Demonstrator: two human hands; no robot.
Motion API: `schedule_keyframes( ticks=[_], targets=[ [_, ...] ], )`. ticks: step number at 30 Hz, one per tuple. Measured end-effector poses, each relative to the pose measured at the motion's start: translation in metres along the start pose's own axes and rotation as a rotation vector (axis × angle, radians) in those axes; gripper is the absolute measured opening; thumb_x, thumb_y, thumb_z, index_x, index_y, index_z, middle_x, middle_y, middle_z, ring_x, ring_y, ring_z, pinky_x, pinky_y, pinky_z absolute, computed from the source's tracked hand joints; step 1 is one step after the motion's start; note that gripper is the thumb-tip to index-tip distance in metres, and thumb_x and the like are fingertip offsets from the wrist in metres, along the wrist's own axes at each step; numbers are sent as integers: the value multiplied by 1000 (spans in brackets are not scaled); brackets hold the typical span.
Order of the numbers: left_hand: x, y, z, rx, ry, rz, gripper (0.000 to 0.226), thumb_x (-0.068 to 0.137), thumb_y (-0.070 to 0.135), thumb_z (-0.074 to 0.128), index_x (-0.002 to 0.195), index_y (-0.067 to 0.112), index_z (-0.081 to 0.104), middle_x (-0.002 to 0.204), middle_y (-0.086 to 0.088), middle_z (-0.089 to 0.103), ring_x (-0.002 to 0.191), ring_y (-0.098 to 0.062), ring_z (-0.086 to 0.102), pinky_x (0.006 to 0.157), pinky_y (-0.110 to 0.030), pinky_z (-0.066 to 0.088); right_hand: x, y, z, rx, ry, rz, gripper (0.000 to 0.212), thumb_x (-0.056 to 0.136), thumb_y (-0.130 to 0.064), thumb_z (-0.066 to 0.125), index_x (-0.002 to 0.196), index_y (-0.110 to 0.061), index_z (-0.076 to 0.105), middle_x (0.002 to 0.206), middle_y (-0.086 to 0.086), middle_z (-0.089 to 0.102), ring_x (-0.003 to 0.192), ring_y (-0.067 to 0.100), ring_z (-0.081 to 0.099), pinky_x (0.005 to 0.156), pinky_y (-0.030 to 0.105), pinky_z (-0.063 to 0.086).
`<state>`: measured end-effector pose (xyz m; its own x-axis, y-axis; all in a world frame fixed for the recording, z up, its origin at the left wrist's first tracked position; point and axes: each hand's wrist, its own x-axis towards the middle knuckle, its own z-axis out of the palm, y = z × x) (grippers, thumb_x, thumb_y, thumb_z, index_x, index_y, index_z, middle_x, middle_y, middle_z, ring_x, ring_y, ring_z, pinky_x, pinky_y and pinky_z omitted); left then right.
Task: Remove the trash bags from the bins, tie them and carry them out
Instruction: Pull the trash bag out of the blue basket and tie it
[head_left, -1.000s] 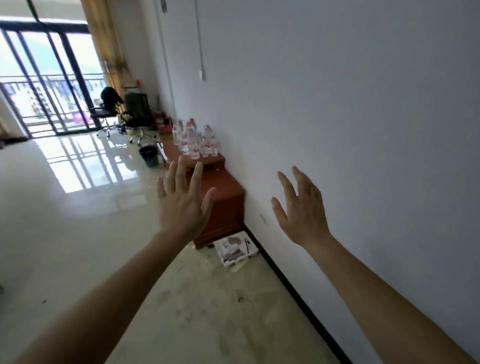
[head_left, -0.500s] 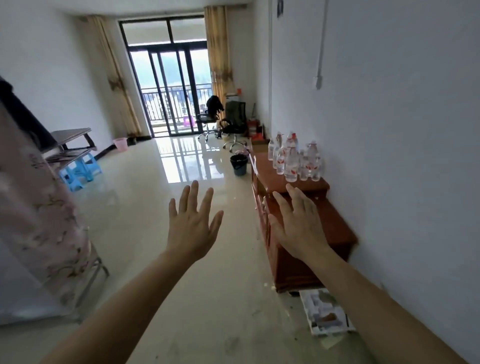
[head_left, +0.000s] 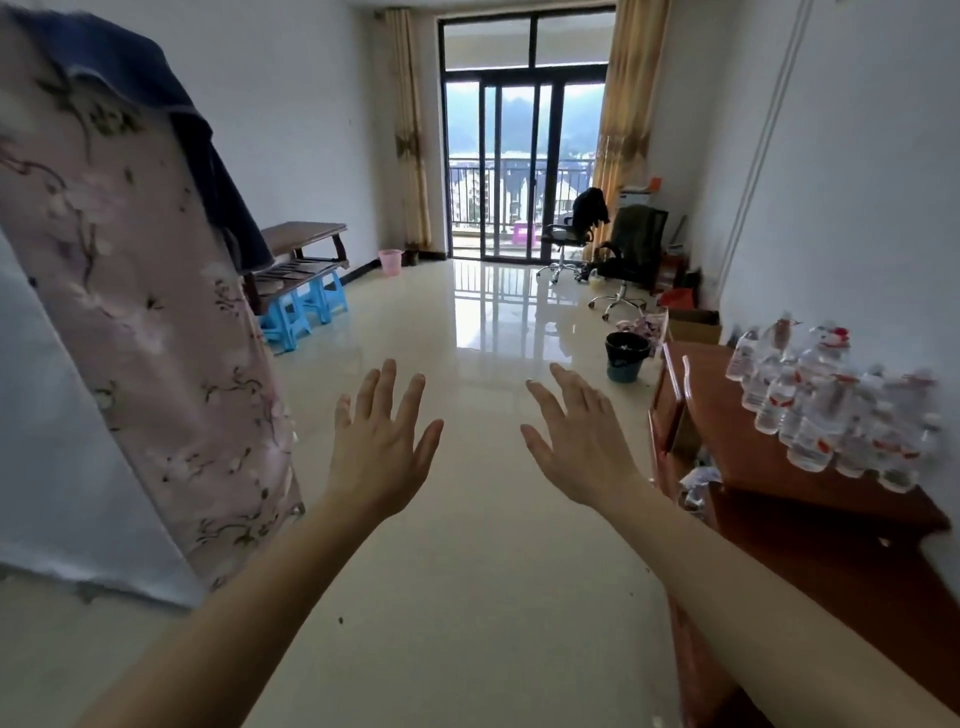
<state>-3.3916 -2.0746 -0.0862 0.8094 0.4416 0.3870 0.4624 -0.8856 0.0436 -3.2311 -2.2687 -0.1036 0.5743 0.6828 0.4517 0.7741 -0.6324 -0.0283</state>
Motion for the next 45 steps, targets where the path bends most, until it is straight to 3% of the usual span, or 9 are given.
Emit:
schedule_keyframes(
  ticks=[5, 11, 19, 24, 28, 32, 38, 45],
  targets=[
    [129, -43, 40, -1, 11, 2, 68, 101, 59, 18, 159, 27, 7, 168, -9, -3, 154, -30, 1, 121, -54, 13, 125, 11, 42, -13, 33, 1, 59, 101, -46, 41, 153, -19, 33, 161, 14, 25, 148, 32, 26, 119, 47, 26],
    [288, -50, 98, -18, -17, 99, 67, 101, 58, 19, 159, 25, 8, 168, -9, -1, 154, -30, 3, 121, -53, 14, 246, 78, 98, 9, 52, 113, 58, 102, -44, 43, 153, -19, 34, 160, 15, 27, 147, 33, 28, 117, 47, 25],
    [504, 14, 227, -20, -66, 233, 71, 98, 59, 9, 158, 23, 17, 167, -12, 8, 152, -33, 14, 118, -54, 23, 387, 219, 212, -18, 83, 225, 55, 100, -44, 47, 148, -17, 41, 156, 15, 34, 142, 34, 37, 111, 50, 36],
    [656, 60, 276, -47, -80, 307, 71, 97, 60, 8, 158, 23, 18, 167, -11, 6, 153, -33, 12, 118, -54, 23, 508, 320, 258, -67, 62, 282, 60, 95, -49, 35, 143, -15, 47, 149, 17, 42, 133, 37, 46, 106, 51, 39],
    [765, 72, 318, -83, -47, 323, 64, 102, 55, 22, 158, 24, 20, 167, -11, 7, 153, -32, 13, 118, -52, 23, 605, 378, 296, -57, 27, 324, 59, 94, -47, 43, 144, -15, 47, 149, 16, 43, 132, 38, 46, 103, 53, 43],
    [862, 73, 382, -112, -65, 309, 68, 99, 56, 18, 155, 20, 31, 164, -14, 20, 149, -35, 25, 112, -55, 32, 681, 427, 357, -112, -17, 310, 58, 94, -48, 43, 143, -17, 47, 148, 15, 45, 131, 35, 47, 100, 51, 43],
    [1031, 84, 477, -134, -93, 369, 76, 94, 60, 5, 157, 22, 22, 167, -12, 9, 153, -33, 12, 116, -53, 26, 807, 506, 456, -110, -49, 390, 57, 88, -39, 67, 136, -13, 53, 139, 19, 51, 120, 40, 56, 91, 52, 51],
    [1240, 131, 549, -174, -103, 527, 73, 96, 58, 12, 154, 19, 31, 164, -16, 18, 150, -36, 22, 115, -55, 31, 930, 612, 504, -141, -27, 542, 57, 94, -47, 49, 144, -20, 40, 148, 14, 41, 135, 33, 43, 103, 51, 42]
  ],
)
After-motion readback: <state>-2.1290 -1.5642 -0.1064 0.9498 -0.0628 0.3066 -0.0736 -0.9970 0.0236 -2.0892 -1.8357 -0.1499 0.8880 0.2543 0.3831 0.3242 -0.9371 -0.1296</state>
